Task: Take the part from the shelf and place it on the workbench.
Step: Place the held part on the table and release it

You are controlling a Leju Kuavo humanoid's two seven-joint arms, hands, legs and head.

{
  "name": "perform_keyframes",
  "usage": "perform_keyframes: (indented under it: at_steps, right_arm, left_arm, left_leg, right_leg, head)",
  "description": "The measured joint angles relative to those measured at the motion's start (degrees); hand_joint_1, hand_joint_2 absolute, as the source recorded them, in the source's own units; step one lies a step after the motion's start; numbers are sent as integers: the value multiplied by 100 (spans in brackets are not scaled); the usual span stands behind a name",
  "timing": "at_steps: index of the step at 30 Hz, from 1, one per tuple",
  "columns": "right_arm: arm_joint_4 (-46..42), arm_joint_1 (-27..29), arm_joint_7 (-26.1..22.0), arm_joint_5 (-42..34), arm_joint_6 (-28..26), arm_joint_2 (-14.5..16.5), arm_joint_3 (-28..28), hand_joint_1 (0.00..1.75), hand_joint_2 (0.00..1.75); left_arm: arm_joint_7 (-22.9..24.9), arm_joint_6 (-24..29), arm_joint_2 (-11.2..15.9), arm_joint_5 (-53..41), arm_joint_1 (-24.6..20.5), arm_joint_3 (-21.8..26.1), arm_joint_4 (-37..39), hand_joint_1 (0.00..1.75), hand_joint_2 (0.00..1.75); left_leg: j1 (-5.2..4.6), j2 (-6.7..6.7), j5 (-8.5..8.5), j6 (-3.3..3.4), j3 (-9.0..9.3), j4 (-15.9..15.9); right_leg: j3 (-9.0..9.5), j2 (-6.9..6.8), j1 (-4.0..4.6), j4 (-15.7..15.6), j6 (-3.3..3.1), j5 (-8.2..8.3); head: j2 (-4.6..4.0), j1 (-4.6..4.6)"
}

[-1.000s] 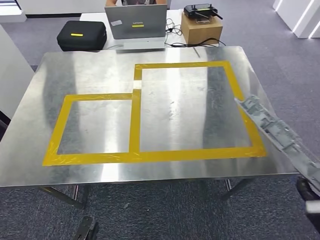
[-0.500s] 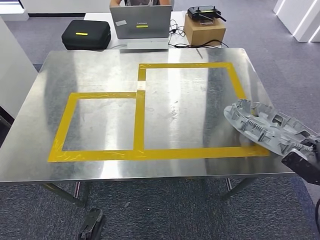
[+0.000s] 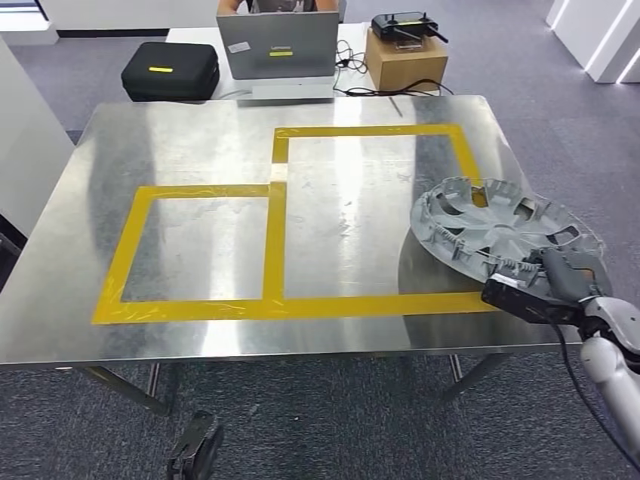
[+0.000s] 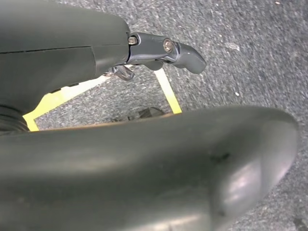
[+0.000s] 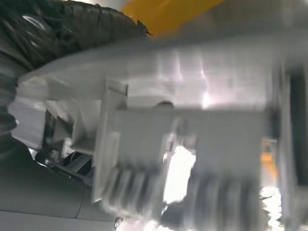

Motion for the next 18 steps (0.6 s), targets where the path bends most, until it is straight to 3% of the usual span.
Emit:
perform_keyframes:
  at_steps: [9, 18]
  right_arm:
    - [492, -497, -10, 89, 7, 137, 689, 175, 175]
    - [1352, -1330, -54, 397, 16, 661, 1595, 175, 175]
  left_arm:
    - [20, -8, -18, -68, -20, 0, -8, 0, 0]
    - [115, -15, -60, -212, -32, 3, -17, 0, 0]
  left_leg:
    - [2, -6, 3, -5, -5, -1]
    - [5, 11, 10, -17, -4, 0]
  right_leg:
    - [1, -7, 2, 4, -1, 0]
    - [-10, 13, 4, 7, -19, 13]
  head:
    - [0, 1]
    - [0, 0]
